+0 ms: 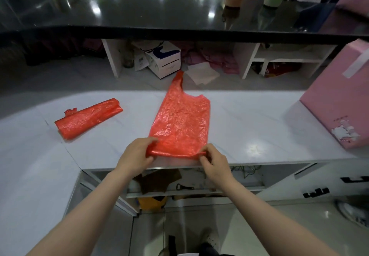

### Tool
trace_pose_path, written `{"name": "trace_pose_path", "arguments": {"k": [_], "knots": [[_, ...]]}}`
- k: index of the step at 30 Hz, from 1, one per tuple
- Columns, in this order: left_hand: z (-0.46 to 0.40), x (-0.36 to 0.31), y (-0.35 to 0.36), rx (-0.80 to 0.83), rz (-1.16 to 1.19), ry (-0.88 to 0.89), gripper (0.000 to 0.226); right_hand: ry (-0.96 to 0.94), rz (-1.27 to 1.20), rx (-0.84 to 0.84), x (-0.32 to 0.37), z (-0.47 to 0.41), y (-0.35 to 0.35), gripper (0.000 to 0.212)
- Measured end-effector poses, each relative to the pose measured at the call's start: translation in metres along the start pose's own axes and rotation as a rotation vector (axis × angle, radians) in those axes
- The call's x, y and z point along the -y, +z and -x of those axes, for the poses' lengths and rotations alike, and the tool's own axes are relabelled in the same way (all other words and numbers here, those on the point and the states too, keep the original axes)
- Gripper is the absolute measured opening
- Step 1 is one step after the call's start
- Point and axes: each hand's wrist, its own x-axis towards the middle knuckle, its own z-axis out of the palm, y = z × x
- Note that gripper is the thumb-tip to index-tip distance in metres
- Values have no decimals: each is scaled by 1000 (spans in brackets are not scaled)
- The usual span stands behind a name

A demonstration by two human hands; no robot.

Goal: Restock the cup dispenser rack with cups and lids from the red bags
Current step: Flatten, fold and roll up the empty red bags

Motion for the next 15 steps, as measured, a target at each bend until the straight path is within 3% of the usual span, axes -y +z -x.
{"name": "trace_pose_path", "arguments": {"k": [3, 5, 7, 13, 15], "knots": [[-2, -1, 2, -68, 167, -98, 28, 59, 22, -113, -4, -8, -3, 17], [-2, -3, 4, -113, 251, -151, 22, 110, 111, -165, -8, -16, -4, 7], [-2, -5, 8, -136, 269, -197, 20, 152, 213, -178, -11, -25, -6, 12], [-3, -11, 18, -156, 300, -308, 39, 213, 479, -107, -16, -42, -7, 25], [1, -13, 19, -157, 218, -251, 53, 233, 538, -91, -16, -45, -7, 25]]}}
